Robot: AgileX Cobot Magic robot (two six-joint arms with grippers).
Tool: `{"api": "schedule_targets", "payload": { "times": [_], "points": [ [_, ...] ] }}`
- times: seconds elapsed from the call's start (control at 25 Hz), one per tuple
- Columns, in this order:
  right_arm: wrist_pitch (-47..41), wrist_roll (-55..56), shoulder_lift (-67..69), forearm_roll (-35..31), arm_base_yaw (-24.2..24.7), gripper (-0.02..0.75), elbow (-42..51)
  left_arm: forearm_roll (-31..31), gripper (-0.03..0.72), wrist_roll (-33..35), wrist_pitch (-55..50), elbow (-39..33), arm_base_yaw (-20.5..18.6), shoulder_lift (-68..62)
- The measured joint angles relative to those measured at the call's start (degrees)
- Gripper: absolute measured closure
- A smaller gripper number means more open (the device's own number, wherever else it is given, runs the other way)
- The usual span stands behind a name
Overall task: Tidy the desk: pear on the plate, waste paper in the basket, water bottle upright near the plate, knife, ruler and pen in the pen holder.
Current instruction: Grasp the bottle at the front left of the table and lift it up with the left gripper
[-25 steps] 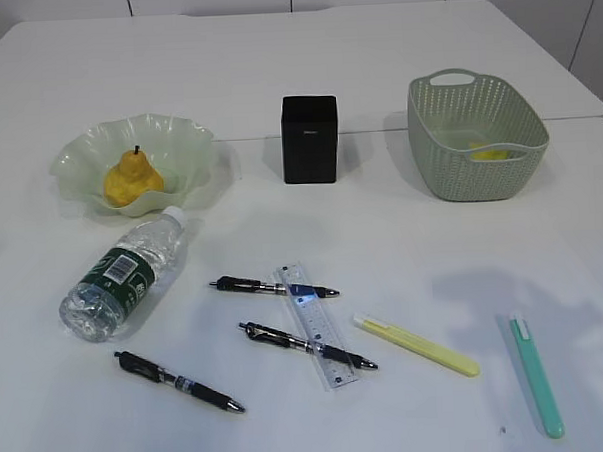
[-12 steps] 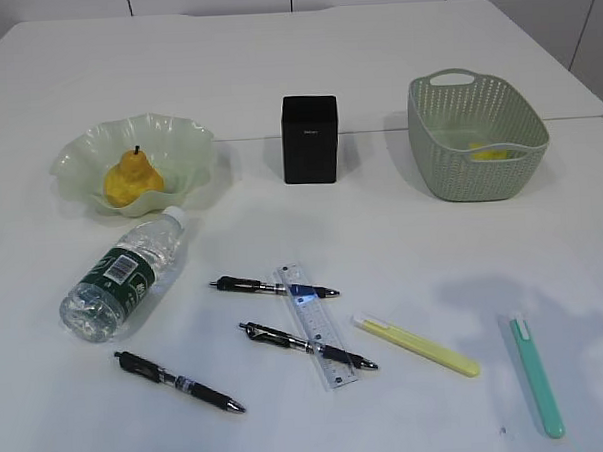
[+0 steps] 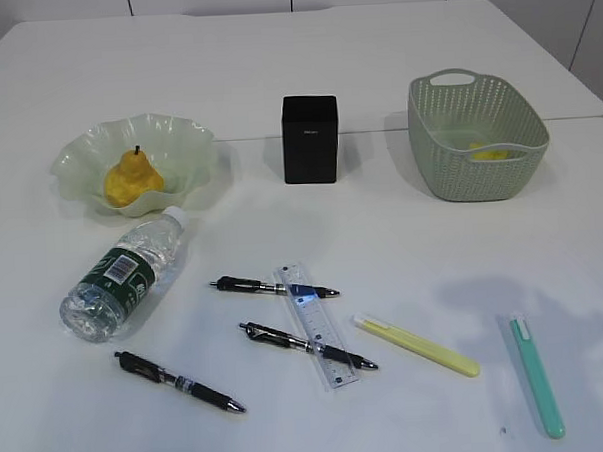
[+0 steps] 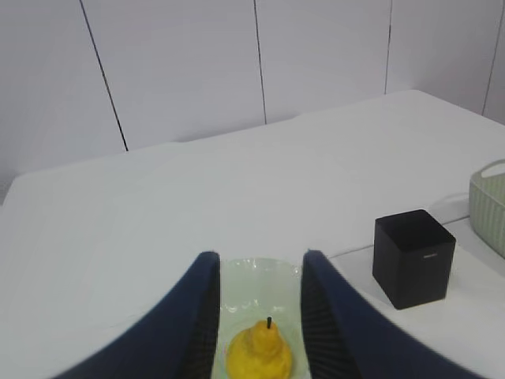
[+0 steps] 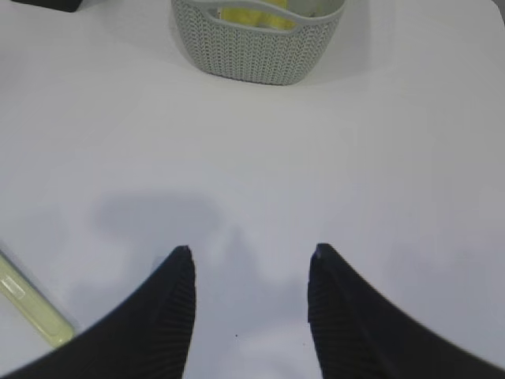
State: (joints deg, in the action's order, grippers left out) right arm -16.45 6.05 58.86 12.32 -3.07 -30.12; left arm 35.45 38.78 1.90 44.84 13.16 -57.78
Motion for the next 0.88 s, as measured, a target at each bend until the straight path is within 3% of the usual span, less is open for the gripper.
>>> {"api": "schedule_targets", "payload": {
  "times": [0.4, 0.64, 0.88],
  "points": [
    [-0.1, 0.0, 0.0, -0.6, 0.0, 0.386, 0.0, -6.5, 0.443, 0.0, 2.6, -4.3, 0.3, 0.0],
    [-0.1, 0.0, 0.0, -0.9, 0.0, 0.386, 0.0, -13.1, 0.443, 0.0, 2.3, -5.8, 5.6, 0.0],
    [-0.2, 0.0, 0.0, -1.2, 0.0, 0.386, 0.0, -13.9, 0.443, 0.0, 5.5, -9.6, 9.1, -0.8]
  ]
}}
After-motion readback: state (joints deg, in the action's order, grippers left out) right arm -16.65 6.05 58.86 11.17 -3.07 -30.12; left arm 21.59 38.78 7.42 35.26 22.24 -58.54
